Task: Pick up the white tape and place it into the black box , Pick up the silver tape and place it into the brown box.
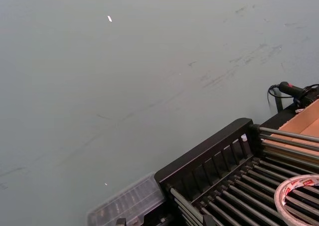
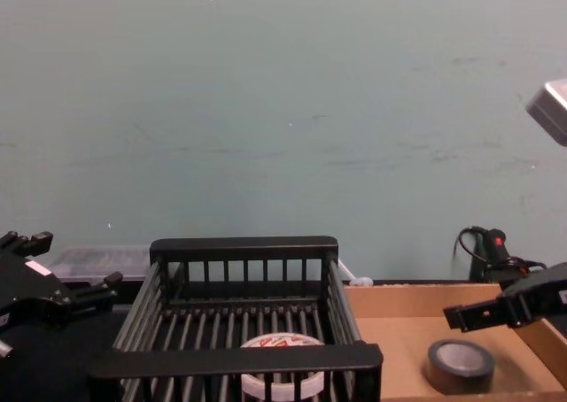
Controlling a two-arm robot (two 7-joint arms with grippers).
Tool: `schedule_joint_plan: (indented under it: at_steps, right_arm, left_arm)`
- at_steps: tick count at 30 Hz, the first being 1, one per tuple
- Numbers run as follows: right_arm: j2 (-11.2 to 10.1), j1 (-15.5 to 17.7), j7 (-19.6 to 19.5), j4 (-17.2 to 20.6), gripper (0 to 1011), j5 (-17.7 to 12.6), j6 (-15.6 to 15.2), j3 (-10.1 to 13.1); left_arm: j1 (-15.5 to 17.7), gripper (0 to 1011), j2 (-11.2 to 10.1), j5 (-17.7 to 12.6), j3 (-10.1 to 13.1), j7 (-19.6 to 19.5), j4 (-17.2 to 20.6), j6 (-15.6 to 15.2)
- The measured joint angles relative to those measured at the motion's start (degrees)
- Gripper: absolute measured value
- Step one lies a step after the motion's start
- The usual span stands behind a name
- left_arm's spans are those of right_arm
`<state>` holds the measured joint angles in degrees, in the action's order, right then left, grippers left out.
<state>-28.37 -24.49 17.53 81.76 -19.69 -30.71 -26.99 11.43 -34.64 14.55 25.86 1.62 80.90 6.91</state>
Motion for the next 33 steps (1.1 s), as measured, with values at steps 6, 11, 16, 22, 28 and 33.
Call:
schedule_joint_plan:
  at_steps: [6, 11, 16, 22, 28, 33]
  right_arm:
    - [0.0, 0.0, 0.0, 0.0, 1002, 0.0, 0.0, 0.0]
    - [0.0, 0.4, -0.2, 0.2, 1002, 0.2, 0.6, 0.3]
    - [0.5, 3.1, -3.3, 2.1, 1002, 2.1, 5.0, 2.1]
    - [1.9, 7.9, -10.0, 4.1, 1002, 5.8, 12.5, 3.7]
    - [3.8, 13.9, -18.5, 4.5, 1002, 11.8, 22.4, 4.4]
    - [4.5, 16.1, -20.6, 3.8, 1002, 13.6, 24.8, 4.9]
  left_arm:
    - [0.0, 1001, 0.0, 0.0, 0.0, 0.0, 0.0, 0.0]
    - [0.0, 1001, 0.0, 0.0, 0.0, 0.0, 0.0, 0.0]
    - [0.0, 1001, 0.0, 0.0, 0.0, 0.0, 0.0, 0.0]
    - [0.0, 1001, 0.0, 0.0, 0.0, 0.0, 0.0, 0.0]
    - [0.0, 1001, 0.0, 0.0, 0.0, 0.0, 0.0, 0.0]
    - [0.0, 1001, 0.0, 0.0, 0.0, 0.0, 0.0, 0.0]
